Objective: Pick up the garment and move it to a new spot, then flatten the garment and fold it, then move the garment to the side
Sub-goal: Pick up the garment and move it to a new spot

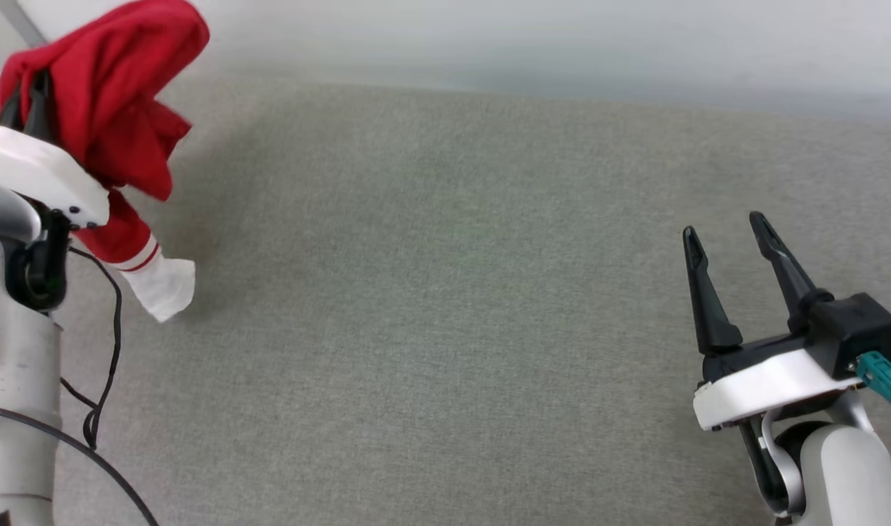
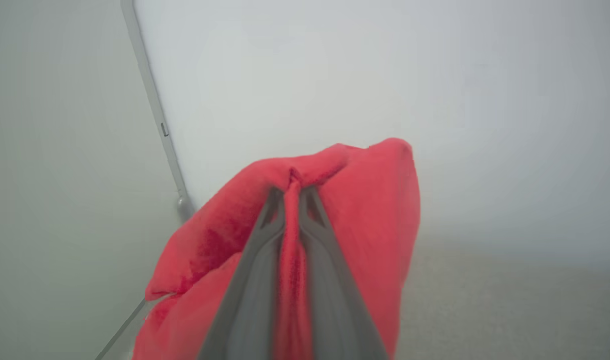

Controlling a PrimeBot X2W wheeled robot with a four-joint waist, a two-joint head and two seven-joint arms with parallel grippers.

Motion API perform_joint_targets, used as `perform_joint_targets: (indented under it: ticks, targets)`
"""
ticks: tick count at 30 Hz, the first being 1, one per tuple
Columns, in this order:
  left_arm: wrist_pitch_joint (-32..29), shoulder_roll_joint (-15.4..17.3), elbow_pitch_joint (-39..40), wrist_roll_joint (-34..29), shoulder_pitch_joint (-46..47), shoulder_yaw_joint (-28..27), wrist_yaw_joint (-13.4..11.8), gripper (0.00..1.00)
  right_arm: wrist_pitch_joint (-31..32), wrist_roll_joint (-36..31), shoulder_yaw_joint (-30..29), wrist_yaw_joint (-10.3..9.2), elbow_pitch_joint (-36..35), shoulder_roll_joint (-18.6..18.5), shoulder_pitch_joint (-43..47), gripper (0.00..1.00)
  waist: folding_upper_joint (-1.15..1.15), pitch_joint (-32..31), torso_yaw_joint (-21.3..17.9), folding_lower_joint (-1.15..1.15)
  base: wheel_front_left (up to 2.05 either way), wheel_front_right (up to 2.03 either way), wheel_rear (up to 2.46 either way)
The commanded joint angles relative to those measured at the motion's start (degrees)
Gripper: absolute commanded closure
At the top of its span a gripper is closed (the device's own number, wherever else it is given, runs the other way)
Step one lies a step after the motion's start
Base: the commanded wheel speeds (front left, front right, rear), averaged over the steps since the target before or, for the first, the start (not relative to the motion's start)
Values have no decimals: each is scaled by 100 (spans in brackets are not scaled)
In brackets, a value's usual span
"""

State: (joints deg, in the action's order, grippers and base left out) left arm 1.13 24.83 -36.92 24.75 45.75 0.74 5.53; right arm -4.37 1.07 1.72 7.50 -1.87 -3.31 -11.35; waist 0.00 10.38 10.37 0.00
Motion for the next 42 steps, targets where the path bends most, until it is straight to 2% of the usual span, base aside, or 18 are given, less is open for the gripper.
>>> perform_joint_targets:
  ticks: [1,5,12,20,25,27,32,33,34,35,36,39,42]
  targets:
    - [167,-84,143,-15,-115,26,-3,100,-31,38,-11,-2,21,29,94,0,0,-206,-184,0,0,0,0]
    - [382,-321,644,-22,-327,157,-35,100,-55,78,-77,-2,29,38,225,0,0,-405,-451,0,0,0,0]
    - [245,-884,1637,-38,-936,682,-3,100,-36,207,-108,-2,3,47,426,0,0,-550,-1069,0,0,0,0]
    - [-143,-1534,2112,-33,-1659,1776,119,100,-28,367,-146,-2,-87,47,516,0,0,-286,-1699,0,0,0,0]
    - [-280,-1721,1896,-68,-2137,2679,185,100,-44,437,-136,-2,-112,48,527,0,0,-32,-1897,0,0,0,0]
    - [-259,-1732,1865,-85,-2196,2838,186,100,-51,454,-133,-2,-116,48,525,0,0,13,-1913,0,0,0,0]
    - [-260,-1694,1743,44,-2401,3739,197,100,-74,467,-147,-2,-92,47,512,0,0,119,-1872,0,0,0,0]
    - [-286,-1662,1710,114,-2419,3868,197,94,-71,459,-150,-2,-80,48,506,0,0,107,-1837,0,0,0,0]
    - [-308,-1652,1691,223,-2437,3953,197,64,-72,456,-146,-2,-73,48,504,0,0,87,-1802,0,0,0,0]
    - [-259,-1637,1705,282,-2406,3999,197,18,-66,444,-151,-2,-67,48,505,0,0,66,-1764,0,0,0,0]
    - [-205,-1627,1714,330,-2370,4017,197,0,-64,424,-156,-2,-57,47,513,0,0,23,-1720,0,0,0,0]
    - [71,-1637,1827,352,-2303,4000,189,0,-28,389,-177,-2,-34,47,585,0,0,-138,-1579,0,0,0,0]
    - [598,-1607,2076,258,-2373,3858,45,0,35,345,-177,-2,-34,47,679,0,0,-385,-1405,0,0,0,0]
